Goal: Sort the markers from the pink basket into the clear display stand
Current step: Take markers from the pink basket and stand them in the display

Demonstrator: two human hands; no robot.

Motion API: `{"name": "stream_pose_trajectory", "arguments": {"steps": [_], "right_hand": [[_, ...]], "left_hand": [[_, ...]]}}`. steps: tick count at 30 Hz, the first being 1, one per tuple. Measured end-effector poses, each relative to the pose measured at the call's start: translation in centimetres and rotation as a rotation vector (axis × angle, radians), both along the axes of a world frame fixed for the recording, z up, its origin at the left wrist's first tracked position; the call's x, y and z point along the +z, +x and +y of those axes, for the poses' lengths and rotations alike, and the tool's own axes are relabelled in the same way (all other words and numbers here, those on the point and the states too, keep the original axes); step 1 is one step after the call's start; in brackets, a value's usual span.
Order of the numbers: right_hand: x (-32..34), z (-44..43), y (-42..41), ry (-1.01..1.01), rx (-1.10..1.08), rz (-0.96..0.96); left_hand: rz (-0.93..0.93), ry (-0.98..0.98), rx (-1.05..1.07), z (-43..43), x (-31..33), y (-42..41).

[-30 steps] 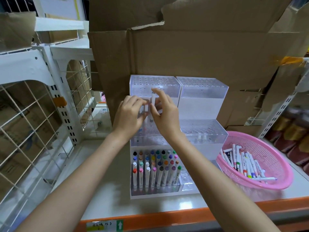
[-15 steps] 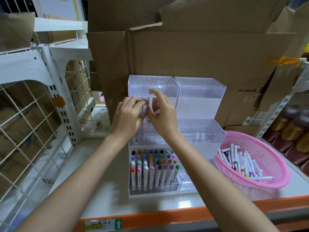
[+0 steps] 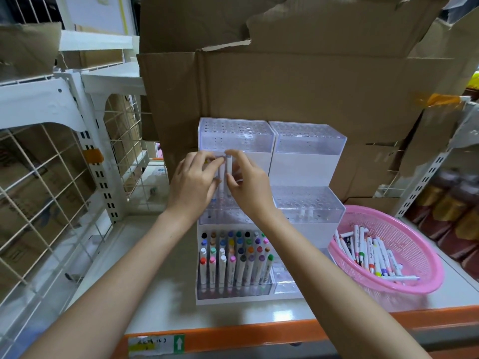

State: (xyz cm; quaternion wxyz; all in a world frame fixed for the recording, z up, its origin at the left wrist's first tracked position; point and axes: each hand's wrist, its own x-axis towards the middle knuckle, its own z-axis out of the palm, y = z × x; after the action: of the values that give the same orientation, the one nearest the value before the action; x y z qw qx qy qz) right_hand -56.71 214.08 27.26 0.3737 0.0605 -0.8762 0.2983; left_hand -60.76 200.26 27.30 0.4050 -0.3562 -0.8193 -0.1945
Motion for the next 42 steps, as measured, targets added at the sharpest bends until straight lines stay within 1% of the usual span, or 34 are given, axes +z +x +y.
{"name": "stream_pose_trajectory", "arguments": {"steps": [9, 14, 18, 22, 27, 34, 36, 39, 42], "right_hand": [[-0.3, 0.3, 0.1, 0.053, -0.035, -0.069], [-0.2, 0.4, 0.1, 0.033, -0.03, -0.015], [0.1, 0.4, 0.0, -0.01, -0.044, -0.032], [0.2, 0.4, 0.1, -0.002, -0.048, -0.05], [0.6, 0.6, 0.7, 0.119, -0.067, -0.143], [1.3, 1.6, 2.1, 0.249, -0.113, -0.181], [1.5, 2.2, 2.6, 0.28, -0.14, -0.196], [1.3, 3.8, 3.7, 0.313, -0.193, -0.21], [0.8, 6.4, 5.6, 0.336, -0.248, -0.225]], "left_hand": [[0.011, -0.058, 0.052, -0.1, 0.0, 0.2], [0.012, -0.073, 0.071, 0.0, 0.0, 0.3], [-0.003, -0.083, 0.076, -0.1, 0.1, 0.4], [-0.01, -0.099, 0.081, 0.0, 0.2, 0.4], [-0.008, -0.119, 0.11, 0.1, 0.3, 0.5], [-0.015, -0.127, 0.186, 1.3, 0.4, 2.0], [-0.003, -0.162, 0.204, 2.0, 0.2, 2.7], [0.023, -0.245, 0.183, 3.8, -0.2, 4.0], [0.016, -0.249, 0.109, 6.6, -0.6, 5.7]]}}
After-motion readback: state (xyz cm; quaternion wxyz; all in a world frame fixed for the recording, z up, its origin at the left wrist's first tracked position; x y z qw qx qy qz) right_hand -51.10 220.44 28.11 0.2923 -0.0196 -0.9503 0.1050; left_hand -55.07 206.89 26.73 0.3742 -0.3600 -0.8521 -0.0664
